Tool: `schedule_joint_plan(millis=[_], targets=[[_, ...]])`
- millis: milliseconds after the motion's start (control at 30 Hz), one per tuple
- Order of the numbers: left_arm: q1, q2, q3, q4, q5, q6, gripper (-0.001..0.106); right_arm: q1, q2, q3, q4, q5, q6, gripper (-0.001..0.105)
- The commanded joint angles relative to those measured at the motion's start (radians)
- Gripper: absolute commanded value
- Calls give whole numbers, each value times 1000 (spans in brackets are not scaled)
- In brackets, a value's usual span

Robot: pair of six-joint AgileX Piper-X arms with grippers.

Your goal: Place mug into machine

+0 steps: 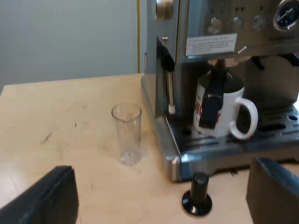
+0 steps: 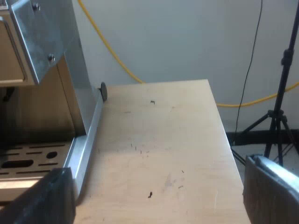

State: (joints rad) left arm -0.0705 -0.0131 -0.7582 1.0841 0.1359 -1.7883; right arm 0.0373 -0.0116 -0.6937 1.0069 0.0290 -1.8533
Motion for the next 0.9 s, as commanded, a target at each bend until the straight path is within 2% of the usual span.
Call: schedule_joint_plan(millis=[33,267,500,900], targets=[[-1,-140,14,-45,-13,2,75,-4,-42,19,-29,-12,-11,87],[-1,-140,111,-123,-13,5,75,-4,-42,83,-108,-71,-11,87],[-1,-139,192,-126,-13,5,75,-4,-40,129,-112,-73,-11,87],[-1,-139,213,-84,-13,19,75,-4,-40,160,-83,-73,-6,87]])
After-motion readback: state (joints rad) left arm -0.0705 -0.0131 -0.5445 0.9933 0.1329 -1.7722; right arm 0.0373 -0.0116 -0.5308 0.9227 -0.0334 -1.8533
